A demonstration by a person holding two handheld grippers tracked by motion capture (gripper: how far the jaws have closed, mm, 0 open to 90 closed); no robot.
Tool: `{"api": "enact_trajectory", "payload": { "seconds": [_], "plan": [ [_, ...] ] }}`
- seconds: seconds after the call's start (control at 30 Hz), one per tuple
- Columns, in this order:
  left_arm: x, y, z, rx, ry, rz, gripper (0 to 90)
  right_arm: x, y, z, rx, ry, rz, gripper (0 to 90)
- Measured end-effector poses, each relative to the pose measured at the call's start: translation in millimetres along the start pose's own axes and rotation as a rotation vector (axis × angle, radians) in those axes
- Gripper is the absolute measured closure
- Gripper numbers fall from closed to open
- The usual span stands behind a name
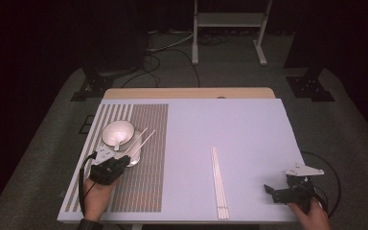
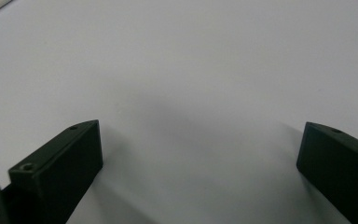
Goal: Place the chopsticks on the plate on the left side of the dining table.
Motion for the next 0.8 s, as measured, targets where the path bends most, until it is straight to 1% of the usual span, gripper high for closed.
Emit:
{"api": "enact_trajectory", "payload": {
  "seconds": [0.2,0.43,0.8],
  "plan": [
    [-1.8,0.2,-4.2,0.013,0.002,-0.011,84.4,0.0,0.0,0.0,0.0,0.0,0.0,0.0],
    [-3.3,-0.8,-6.6,0.017,0.002,-0.023,84.5,0.0,0.0,0.0,0.0,0.0,0.0,0.0],
    [-5.4,0.6,-13.5,0.034,0.019,-0.026,84.4,0.0,0.0,0.0,0.0,0.0,0.0,0.0]
  ]
}}
Point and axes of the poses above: each handheld gripper's, and its own axes: y roughly backward along the jaws, x roughly out of its top, z roughly to its right, the point moved 3 cm from there along -y, roughly forward along the jaws, and after that the axes turned 14 degrees about z, right-handed, at the moved point
